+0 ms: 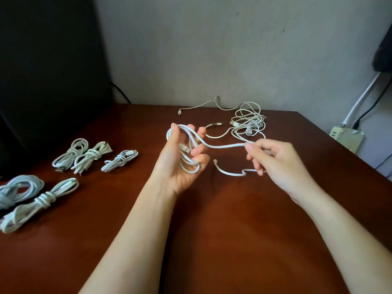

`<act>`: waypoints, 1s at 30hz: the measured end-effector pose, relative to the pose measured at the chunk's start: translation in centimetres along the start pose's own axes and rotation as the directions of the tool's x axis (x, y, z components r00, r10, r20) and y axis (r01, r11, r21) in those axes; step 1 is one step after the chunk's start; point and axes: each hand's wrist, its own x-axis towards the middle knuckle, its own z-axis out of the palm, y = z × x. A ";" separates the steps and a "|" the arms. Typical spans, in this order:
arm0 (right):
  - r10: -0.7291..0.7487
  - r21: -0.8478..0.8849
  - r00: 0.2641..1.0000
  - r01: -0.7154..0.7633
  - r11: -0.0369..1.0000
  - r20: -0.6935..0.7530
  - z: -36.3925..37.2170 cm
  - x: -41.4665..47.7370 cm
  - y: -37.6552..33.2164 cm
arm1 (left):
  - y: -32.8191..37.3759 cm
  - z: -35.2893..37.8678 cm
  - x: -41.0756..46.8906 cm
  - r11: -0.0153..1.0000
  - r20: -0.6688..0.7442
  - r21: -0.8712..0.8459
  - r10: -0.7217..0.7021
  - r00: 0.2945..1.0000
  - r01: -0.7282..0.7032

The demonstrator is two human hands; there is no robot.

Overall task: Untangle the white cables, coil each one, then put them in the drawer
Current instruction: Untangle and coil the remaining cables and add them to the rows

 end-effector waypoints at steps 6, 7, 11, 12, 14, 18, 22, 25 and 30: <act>-0.247 -0.214 0.909 0.182 0.960 -0.335 0.0 0.3 0.9 | 0.0 -0.1 0.0 0.999 0.009 -0.025 0.041 0.999 -0.041; -0.370 -0.331 0.851 0.250 0.910 -0.373 0.0 0.1 0.9 | -0.1 0.0 0.0 0.999 0.008 -0.004 0.040 0.999 -0.040; -0.773 -0.677 0.555 0.444 0.587 -0.307 -0.3 -0.4 0.5 | -0.4 0.3 0.0 0.994 -0.027 0.090 0.069 0.997 -0.067; -0.831 -0.728 0.494 0.468 0.501 -0.254 -0.2 -0.5 0.3 | -0.3 0.2 0.0 0.991 -0.044 0.112 0.079 0.996 -0.073; -0.894 -0.775 0.427 0.517 0.363 -0.134 0.2 -0.8 -0.1 | -0.1 0.2 0.0 0.978 -0.096 0.191 0.097 0.991 -0.078; -0.914 -0.762 0.404 0.605 0.231 0.043 1.1 -1.3 -0.3 | -0.3 0.2 -0.2 0.822 -0.195 0.566 0.203 0.959 -0.059; -0.910 -0.748 0.412 0.620 0.237 0.053 1.0 -1.3 -0.5 | -0.9 0.4 -0.2 0.658 -0.150 0.751 0.242 0.959 -0.049; -0.915 -0.735 0.400 0.637 0.233 0.056 1.1 -1.3 -0.6 | -1.2 0.3 0.1 0.572 -0.110 0.816 0.297 0.948 -0.085; -0.929 -0.704 0.360 0.682 0.197 0.089 1.8 -1.7 -0.8 | -0.6 0.8 0.1 0.857 -0.207 0.477 0.326 0.922 -0.196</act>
